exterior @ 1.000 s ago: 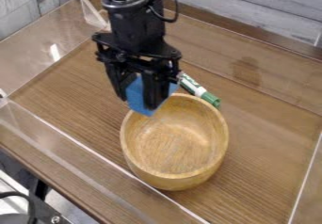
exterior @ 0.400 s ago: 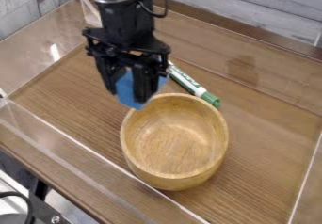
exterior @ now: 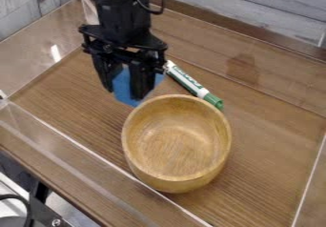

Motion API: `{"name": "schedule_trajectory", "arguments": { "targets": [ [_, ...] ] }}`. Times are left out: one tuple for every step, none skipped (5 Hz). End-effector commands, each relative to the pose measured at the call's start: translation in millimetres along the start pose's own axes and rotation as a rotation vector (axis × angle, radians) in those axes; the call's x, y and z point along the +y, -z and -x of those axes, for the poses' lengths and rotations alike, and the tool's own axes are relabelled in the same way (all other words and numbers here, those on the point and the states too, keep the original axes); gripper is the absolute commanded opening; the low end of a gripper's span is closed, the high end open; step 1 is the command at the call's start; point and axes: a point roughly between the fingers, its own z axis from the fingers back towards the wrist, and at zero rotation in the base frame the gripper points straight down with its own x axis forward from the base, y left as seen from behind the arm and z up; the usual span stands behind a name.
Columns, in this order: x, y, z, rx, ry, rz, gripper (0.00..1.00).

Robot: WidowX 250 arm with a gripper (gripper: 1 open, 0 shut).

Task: Remove the blue block from inside the brown bowl and put it on the table

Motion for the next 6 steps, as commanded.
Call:
{"name": "schedule_trajectory", "arguments": {
  "targets": [
    [4.8, -9.7, -9.7, -0.055, 0.007, -0.017, 0.00],
    [7.8, -6.9, -11.1, -0.059, 0.006, -0.026, 0.00],
    [10.9, -4.3, -12.5, -0.064, 0.005, -0.034, 0.00],
    [14.2, -1.5, -14.1, -0.068, 0.004, -0.044, 0.00],
    [17.3, 1.5, -15.8, -0.072, 0.002, -0.054, 0.00],
    [20.2, 4.6, -17.4, -0.075, 0.000, -0.063, 0.00]
  ]
}}
